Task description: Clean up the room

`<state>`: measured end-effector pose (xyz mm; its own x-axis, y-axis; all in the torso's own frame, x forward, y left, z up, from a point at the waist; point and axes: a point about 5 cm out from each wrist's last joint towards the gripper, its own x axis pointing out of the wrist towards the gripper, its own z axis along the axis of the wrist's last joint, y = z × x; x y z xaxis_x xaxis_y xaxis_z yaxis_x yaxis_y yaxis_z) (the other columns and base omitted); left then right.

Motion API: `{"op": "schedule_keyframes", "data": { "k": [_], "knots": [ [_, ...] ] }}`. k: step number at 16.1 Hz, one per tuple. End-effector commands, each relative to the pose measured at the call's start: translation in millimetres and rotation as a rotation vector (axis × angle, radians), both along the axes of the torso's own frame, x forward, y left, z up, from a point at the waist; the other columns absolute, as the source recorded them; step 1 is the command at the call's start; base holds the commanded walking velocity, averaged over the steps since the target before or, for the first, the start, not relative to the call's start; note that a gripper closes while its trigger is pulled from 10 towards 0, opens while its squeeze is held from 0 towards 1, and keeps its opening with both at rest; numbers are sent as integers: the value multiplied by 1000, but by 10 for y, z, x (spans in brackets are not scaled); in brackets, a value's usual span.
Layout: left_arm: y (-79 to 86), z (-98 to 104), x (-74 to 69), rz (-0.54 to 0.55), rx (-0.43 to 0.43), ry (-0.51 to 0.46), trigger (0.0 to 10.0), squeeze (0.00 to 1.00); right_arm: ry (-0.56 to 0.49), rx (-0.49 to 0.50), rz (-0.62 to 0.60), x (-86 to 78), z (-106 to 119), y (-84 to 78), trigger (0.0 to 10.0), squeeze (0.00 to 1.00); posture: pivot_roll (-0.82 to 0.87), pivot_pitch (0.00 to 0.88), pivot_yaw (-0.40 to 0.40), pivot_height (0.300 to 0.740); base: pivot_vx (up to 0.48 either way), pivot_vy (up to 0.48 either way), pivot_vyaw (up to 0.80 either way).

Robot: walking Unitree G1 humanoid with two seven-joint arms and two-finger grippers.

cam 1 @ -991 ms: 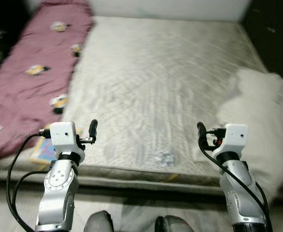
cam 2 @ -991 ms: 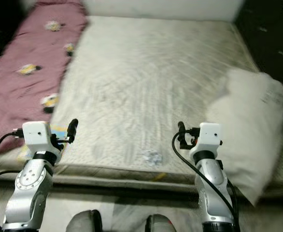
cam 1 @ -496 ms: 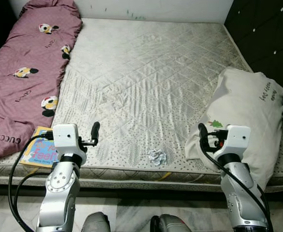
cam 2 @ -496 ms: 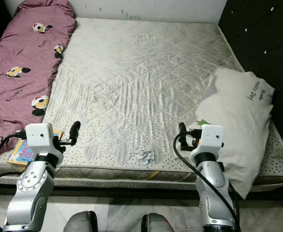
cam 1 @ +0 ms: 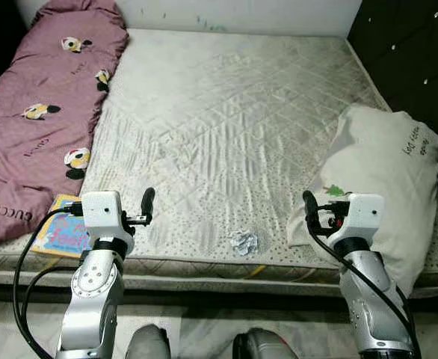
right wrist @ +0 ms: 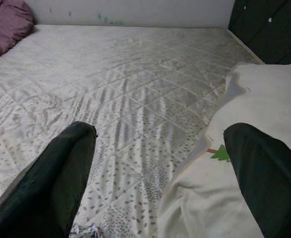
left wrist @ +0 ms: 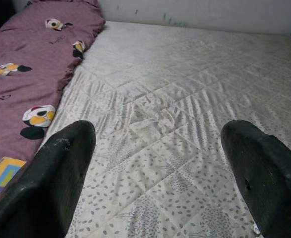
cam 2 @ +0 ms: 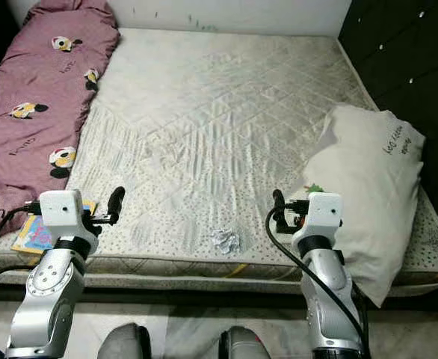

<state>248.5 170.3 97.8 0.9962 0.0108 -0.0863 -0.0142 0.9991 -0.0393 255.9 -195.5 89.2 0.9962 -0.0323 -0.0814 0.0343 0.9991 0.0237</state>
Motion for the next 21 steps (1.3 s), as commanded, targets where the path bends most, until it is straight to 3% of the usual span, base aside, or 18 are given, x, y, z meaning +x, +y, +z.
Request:
{"op": "schedule_keyframes", "data": {
  "k": [1,5,17,21],
  "knots": [
    [5,-22,-8,-4,8,11,10000,0,-1,7,5,-8,16,4,10000,0,-13,93,-32,663,0,0,0],
    [-5,-14,6,-2,8,7,10000,0,-3,8,12,2,21,5,10000,0,-16,98,-36,612,0,0,0],
    [-3,28,20,-14,-38,-20,10000,0,-4,-6,84,73,30,92,10000,0,-11,114,-47,612,0,0,0],
    [-9,30,12,-20,-42,-19,10000,0,1,-4,96,69,24,109,10000,0,-10,114,-48,612,284,0,0]
  ]
}}
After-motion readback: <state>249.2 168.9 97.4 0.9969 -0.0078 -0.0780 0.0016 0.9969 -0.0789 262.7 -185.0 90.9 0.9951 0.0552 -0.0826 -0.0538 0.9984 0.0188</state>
